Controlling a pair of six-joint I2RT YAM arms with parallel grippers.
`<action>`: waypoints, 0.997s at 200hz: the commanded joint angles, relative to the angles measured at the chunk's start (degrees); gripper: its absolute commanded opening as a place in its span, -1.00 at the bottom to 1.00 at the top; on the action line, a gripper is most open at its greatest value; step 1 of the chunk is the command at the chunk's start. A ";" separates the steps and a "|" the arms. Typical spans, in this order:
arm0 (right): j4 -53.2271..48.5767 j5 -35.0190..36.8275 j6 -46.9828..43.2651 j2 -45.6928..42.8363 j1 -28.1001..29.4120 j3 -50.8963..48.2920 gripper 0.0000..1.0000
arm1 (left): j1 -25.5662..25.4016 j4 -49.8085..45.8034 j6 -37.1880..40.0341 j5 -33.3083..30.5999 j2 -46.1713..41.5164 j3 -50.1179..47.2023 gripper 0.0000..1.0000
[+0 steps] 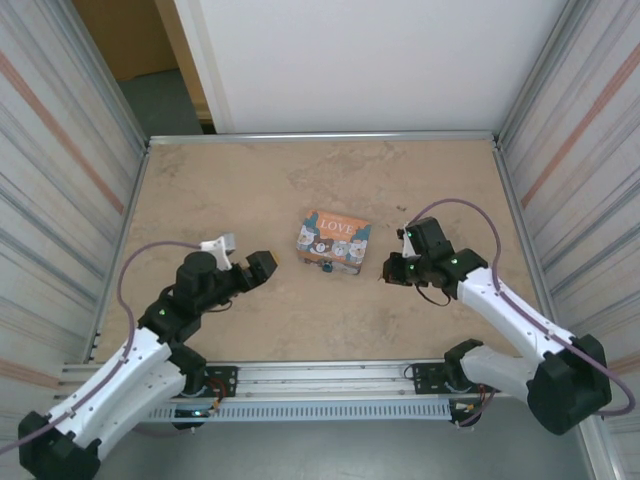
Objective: Unlock the padlock with the key
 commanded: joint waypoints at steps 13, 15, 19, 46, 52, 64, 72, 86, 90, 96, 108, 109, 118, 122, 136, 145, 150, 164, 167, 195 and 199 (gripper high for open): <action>6.90 -2.30 10.46 -5.91 -0.03 -0.91 -1.00 | -10.82 8.36 3.63 -6.93 5.28 5.20 0.78; 7.25 -2.19 10.98 -6.31 -0.01 -0.98 -1.00 | -11.42 8.80 3.91 -7.29 5.75 5.41 0.77; 7.96 -1.98 12.01 -7.00 0.13 -1.27 -1.00 | -12.64 9.57 4.37 -8.07 6.66 5.83 0.76; 12.64 0.36 19.20 -11.40 0.99 -3.63 -1.00 | -19.84 13.88 7.58 -12.62 14.35 9.77 0.68; 13.16 0.71 20.53 -12.15 1.12 -4.00 -1.00 | -21.08 14.68 8.19 -13.50 16.06 10.78 0.66; 13.56 1.37 22.93 -13.25 1.36 -4.38 -1.00 | -23.18 16.20 9.48 -14.72 19.38 12.62 0.62; 13.50 1.78 24.06 -13.76 1.53 -4.43 -1.00 | -24.20 17.06 9.90 -15.13 21.63 13.89 0.60; 13.49 2.22 25.52 -14.41 2.05 -4.42 -1.00 | -25.25 19.41 9.86 -14.85 25.23 15.68 0.56; 13.38 2.27 25.79 -14.51 2.18 -4.33 -1.00 | -25.52 20.23 9.68 -14.56 26.40 16.05 0.54; 13.36 2.34 26.13 -14.68 2.35 -4.30 -1.00 | -25.81 21.52 9.42 -14.06 27.92 16.62 0.52; 13.32 2.51 26.60 -14.94 2.79 -4.17 -1.00 | -26.33 23.57 8.76 -13.14 30.77 17.98 0.47; 13.32 2.52 26.61 -14.95 2.84 -4.17 -1.00 | -26.35 23.62 8.64 -13.03 31.06 18.07 0.47; 13.25 2.79 26.86 -15.13 3.15 -4.08 -1.00 | -26.84 24.49 8.09 -12.74 33.07 19.26 0.44; 13.31 2.88 27.04 -15.27 3.32 -4.07 -1.00 | -27.07 24.86 7.85 -12.70 33.88 19.66 0.43; 13.41 3.39 27.32 -15.58 3.77 -4.04 -1.00 | -27.56 25.76 6.97 -12.66 36.35 21.24 0.38; 13.48 3.55 27.45 -15.75 3.94 -4.14 -1.00 | -27.78 26.04 6.28 -12.53 37.73 22.08 0.33; 13.41 3.65 27.45 -15.84 3.97 -4.12 -1.00 | -27.79 26.39 5.96 -12.34 38.37 22.47 0.30; 13.24 3.83 27.57 -16.10 4.18 -4.07 -1.00 | -27.96 26.83 4.86 -12.12 40.17 23.50 0.24; 13.23 3.85 27.63 -16.17 4.21 -4.07 -1.00 | -27.96 26.92 4.69 -12.09 40.52 23.60 0.23; 12.96 4.03 27.94 -16.63 4.31 -4.16 -1.00 | -28.05 28.05 2.62 -11.77 43.21 24.83 0.09; 12.96 4.03 28.01 -16.71 4.39 -4.12 -1.00 | -28.05 28.23 2.26 -11.78 43.56 24.98 0.07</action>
